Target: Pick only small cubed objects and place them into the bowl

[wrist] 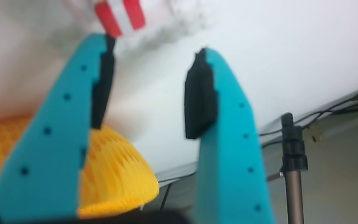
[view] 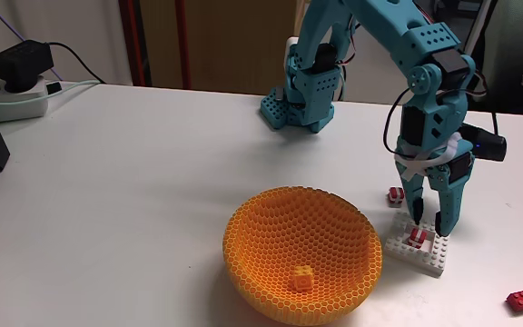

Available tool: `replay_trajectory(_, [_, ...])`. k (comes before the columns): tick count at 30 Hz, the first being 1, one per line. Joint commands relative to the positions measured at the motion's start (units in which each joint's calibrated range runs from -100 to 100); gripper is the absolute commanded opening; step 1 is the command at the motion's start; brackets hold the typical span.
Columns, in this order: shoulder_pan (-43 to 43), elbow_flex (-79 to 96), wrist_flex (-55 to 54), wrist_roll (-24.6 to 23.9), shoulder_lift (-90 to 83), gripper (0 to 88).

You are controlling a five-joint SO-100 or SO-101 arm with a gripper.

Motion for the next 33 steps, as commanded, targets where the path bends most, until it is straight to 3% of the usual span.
replay_trajectory(1, [-0.14,-0.07,-1.55,-0.20,0.08,18.5])
replay_trajectory(18, [0.88,0.60,-4.68,0.34,4.06,17.3])
replay_trajectory(28, [1.53,0.80,-5.11,1.03,4.35,6.0])
replay_trajectory(33, [1.44,0.22,-3.90,1.03,2.64,5.5])
